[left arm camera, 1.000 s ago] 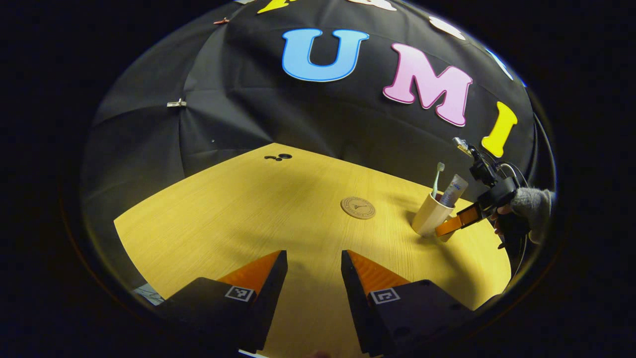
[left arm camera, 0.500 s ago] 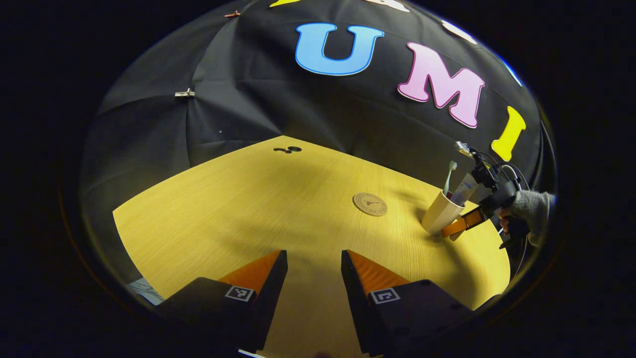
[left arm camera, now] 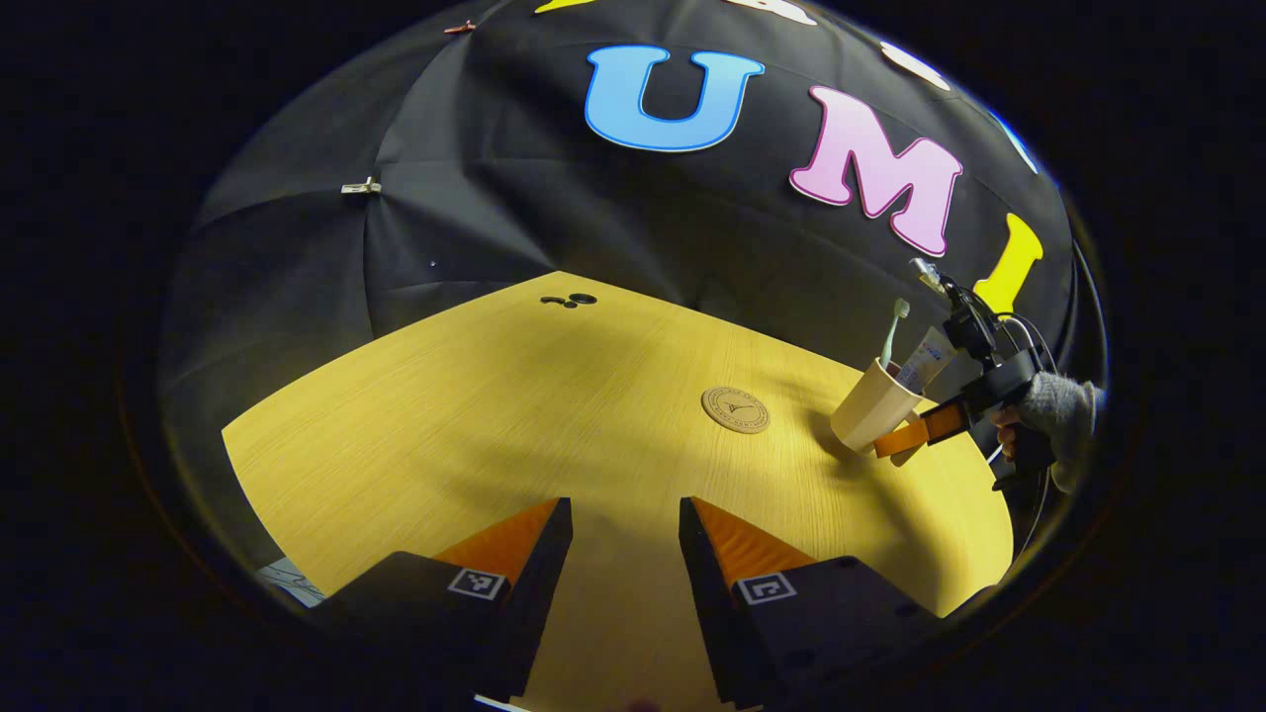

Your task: Put the toothbrush and toothpaste on the desktop into the cup, then pick up the cup and place it on the coaster on the desktop.

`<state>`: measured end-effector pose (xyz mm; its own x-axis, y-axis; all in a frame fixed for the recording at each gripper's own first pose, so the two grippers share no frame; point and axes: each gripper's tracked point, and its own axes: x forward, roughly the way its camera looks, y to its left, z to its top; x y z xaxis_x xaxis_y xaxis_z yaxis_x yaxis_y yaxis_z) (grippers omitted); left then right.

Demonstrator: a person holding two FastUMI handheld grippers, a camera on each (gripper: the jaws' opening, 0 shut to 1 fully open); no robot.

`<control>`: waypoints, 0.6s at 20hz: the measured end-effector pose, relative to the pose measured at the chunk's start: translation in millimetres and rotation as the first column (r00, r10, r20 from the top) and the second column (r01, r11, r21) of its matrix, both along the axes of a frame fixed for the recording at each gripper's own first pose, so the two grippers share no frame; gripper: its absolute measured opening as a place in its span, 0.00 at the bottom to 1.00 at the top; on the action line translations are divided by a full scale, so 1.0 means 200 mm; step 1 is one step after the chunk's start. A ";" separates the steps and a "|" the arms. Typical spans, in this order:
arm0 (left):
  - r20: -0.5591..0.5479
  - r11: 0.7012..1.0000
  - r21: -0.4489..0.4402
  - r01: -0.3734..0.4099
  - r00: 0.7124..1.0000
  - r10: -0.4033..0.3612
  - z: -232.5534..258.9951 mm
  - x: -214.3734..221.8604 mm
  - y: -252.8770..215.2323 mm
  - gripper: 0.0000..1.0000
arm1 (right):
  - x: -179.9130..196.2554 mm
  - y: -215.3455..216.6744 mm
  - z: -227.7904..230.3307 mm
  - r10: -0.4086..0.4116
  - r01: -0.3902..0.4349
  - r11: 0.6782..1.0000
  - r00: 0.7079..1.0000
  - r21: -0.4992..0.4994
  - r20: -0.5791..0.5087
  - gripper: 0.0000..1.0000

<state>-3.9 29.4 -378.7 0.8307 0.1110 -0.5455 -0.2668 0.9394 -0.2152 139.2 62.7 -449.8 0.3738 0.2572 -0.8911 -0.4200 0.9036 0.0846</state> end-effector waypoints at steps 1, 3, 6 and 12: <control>0.000 1.000 -0.002 -0.004 1.000 0.004 0.01 0.00 0.01 0.70 | 0.01 0.04 0.01 0.009 -0.009 1.000 1.000 0.004 0.001 0.24; 0.000 1.000 -0.005 -0.015 1.000 0.015 0.02 -0.02 0.03 0.70 | 0.04 0.17 0.00 0.024 -0.024 0.999 1.000 0.027 0.000 0.24; -0.009 0.999 -0.009 -0.033 0.999 0.033 0.01 -0.06 0.06 0.70 | 0.08 0.34 -0.01 0.056 -0.056 0.997 0.998 0.051 -0.008 0.24; -0.020 0.997 -0.038 -0.071 0.997 0.070 -0.01 -0.11 0.13 0.70 | 0.15 0.64 -0.03 0.123 -0.122 0.990 0.992 0.065 -0.016 0.24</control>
<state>-26.5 54.6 -381.1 0.8115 0.1471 -0.5655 -0.3360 0.9092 -0.2457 168.6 190.1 -455.0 0.3181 0.3561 -0.8787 -0.5246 0.8381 0.1497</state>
